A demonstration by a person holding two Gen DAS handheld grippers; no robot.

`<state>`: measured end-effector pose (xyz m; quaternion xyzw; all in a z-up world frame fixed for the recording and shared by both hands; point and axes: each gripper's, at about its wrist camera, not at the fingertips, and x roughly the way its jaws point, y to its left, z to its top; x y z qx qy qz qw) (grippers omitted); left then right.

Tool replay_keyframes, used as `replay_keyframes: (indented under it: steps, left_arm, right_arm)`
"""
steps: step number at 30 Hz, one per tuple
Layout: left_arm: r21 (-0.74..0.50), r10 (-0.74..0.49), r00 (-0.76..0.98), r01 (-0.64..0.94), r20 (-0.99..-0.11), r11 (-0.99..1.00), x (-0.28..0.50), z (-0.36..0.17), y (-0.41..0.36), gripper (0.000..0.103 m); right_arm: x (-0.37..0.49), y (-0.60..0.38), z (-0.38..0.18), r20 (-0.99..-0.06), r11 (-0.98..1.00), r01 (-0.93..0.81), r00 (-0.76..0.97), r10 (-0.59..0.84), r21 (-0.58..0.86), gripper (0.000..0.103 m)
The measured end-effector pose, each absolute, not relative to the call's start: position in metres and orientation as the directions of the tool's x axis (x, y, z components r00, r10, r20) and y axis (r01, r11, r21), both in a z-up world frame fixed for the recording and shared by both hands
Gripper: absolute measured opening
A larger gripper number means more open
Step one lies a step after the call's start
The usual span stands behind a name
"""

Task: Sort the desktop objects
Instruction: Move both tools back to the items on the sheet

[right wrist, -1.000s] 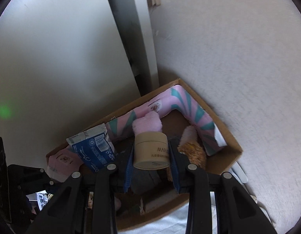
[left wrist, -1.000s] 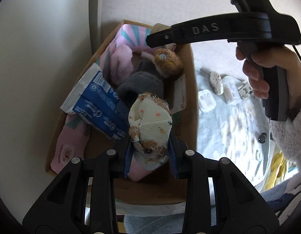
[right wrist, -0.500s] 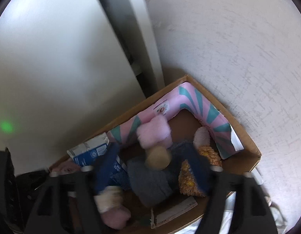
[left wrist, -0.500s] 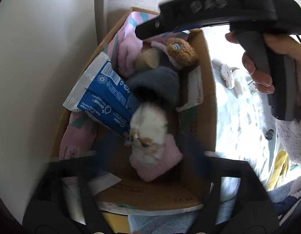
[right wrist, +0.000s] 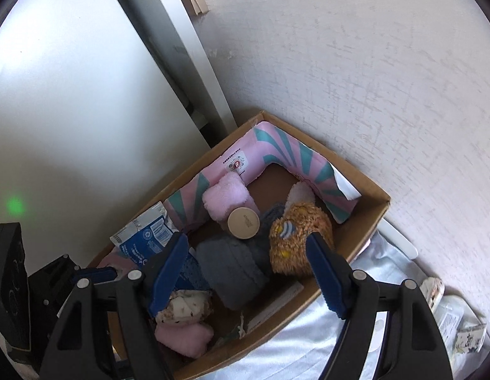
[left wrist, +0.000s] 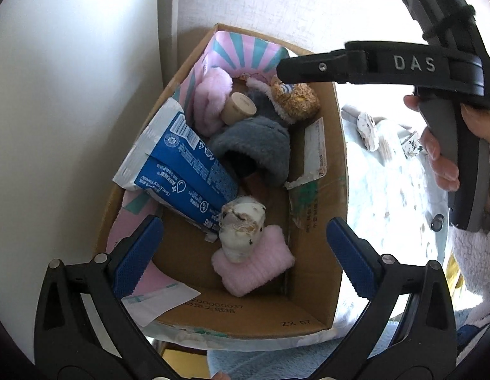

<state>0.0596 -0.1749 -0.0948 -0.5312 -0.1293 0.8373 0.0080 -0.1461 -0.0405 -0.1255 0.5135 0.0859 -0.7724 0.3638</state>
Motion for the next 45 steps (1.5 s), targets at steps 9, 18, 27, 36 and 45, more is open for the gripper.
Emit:
replay_keyframes:
  steps: [9,18,27,36,45]
  left_arm:
    - [-0.215,0.149,-0.448,0.101,-0.882,-0.971,0.063,-0.078,-0.166,0.103]
    - [-0.162,0.115,-0.46,0.064,-0.88,-0.985,0.053,-0.058,-0.14,0.103]
    - [-0.208,0.179,-0.506,0.0,-0.844,-0.978,0.03,-0.035,-0.097,0.103]
    - [-0.18,0.199,-0.473,-0.085,-0.859,-0.98,0.01,-0.048,-0.022,0.103]
    - [-0.173,0.113,-0.438,0.101,-0.892,-0.98,-0.018,-0.125,0.021,0.103]
  right_arm:
    - [-0.126,-0.016,-0.108,-0.84,-0.747,0.625,-0.263,-0.476,0.228,0.073]
    - [-0.106,0.052,-0.089,-0.818,-0.846,0.504,-0.404,-0.409,0.174,0.073]
    - [-0.052,0.159,-0.07,-0.787,-0.956,0.281,-0.571,-0.235,0.081,0.073]
    - [0.002,0.236,-0.102,-0.803,-0.991,-0.04,-0.59,-0.078,0.126,0.073]
    - [0.055,0.298,-0.165,-0.817,-0.893,-0.444,-0.539,0.203,0.072,0.073]
